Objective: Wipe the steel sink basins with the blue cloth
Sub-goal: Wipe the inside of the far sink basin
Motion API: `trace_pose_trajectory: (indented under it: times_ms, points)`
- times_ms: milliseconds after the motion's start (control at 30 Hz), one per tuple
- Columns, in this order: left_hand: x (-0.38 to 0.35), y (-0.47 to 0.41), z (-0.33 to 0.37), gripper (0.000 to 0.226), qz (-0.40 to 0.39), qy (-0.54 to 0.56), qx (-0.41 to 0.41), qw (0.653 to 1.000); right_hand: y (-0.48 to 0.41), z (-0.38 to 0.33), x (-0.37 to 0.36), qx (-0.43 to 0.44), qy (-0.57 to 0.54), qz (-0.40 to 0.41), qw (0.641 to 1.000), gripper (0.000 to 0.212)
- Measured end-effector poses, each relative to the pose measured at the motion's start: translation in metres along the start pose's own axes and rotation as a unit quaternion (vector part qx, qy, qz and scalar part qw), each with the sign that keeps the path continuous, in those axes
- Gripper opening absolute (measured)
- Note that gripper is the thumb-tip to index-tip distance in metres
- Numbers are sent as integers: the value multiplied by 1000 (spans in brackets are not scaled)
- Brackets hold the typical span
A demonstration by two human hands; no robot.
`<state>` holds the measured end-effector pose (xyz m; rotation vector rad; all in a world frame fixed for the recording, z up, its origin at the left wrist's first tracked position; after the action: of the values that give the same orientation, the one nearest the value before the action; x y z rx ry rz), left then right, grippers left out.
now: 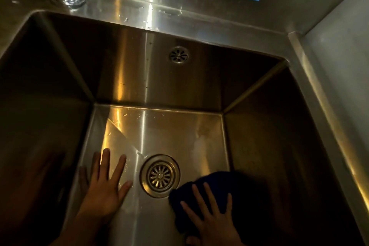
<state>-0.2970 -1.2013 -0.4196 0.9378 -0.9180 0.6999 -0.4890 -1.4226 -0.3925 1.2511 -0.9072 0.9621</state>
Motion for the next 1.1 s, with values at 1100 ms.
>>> trace_pose_trajectory:
  times_ms: [1100]
  points:
    - [-18,-8,-15,72,45,-17,-5,999,-177,95,19,-135,-111,12,985,56]
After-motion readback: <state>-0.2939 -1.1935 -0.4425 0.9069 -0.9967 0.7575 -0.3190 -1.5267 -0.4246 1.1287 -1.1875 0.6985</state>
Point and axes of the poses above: each hand's wrist, its own y-axis away from the middle knuckle, its own x-axis out of the back of the hand, z = x × y, the point moved 5 cm from there along -y, towards the middle knuckle
